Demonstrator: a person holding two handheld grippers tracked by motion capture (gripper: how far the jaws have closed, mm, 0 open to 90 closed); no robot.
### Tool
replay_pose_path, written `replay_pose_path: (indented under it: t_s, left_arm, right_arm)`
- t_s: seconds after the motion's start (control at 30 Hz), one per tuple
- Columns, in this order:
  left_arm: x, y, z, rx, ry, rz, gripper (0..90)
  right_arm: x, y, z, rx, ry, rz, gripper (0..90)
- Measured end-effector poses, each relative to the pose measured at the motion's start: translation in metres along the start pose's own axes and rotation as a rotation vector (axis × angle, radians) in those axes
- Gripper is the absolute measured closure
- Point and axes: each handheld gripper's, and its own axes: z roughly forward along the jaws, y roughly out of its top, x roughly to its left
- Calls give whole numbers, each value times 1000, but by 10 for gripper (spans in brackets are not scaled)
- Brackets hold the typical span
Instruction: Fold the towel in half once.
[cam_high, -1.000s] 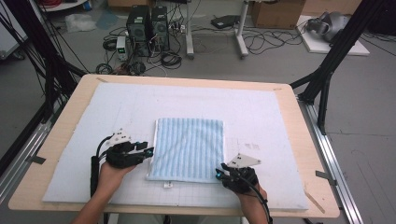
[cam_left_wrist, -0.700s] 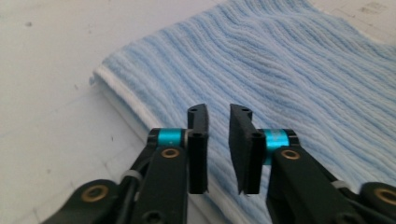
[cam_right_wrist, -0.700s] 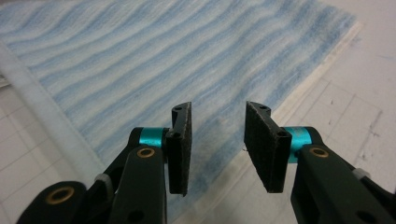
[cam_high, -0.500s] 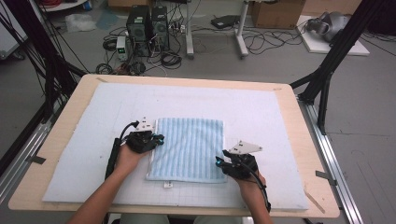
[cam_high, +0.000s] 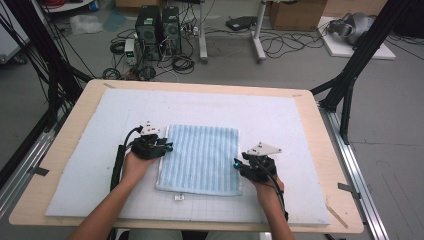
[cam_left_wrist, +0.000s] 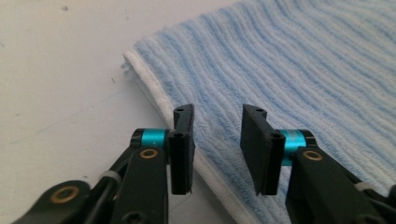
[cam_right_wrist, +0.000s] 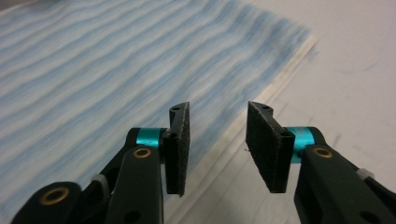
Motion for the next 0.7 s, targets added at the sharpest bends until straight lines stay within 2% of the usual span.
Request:
replay_pose_path:
  t_s: [0.07, 0.13, 0.2, 0.23, 0.37, 0.4, 0.47, 0.63, 0.7]
  left_arm:
    - [2, -1, -1, -14, -8, -6, 610]
    - [4, -2, -1, -21, -19, -14, 603]
    - [5, -3, 1, -4, -34, -31, 624]
    - [5, -4, 2, 6, -37, -27, 650]
    - [2, -5, 4, 24, -33, -12, 669]
    - [2, -5, 4, 29, -29, -9, 674]
    - [2, -6, 3, 28, -28, -4, 687]
    - [3, -11, 0, 12, -27, -15, 696]
    - [4, -10, -2, 13, -21, -21, 663]
  right_arm:
    - [-6, 7, 6, -11, -19, 13, 652]
    - [-11, 14, 15, -8, -18, 22, 683]
    - [-15, 19, 26, 4, -1, 44, 707]
    - [-15, 21, 32, 18, 11, 50, 719]
    - [-15, 19, 48, 93, -1, 33, 733]
    - [-16, 19, 48, 91, -3, 39, 745]
    - [-18, 19, 47, 100, -40, 21, 749]
    - [-21, 18, 46, 98, -52, 44, 744]
    - [-22, 19, 45, 87, -46, 60, 700]
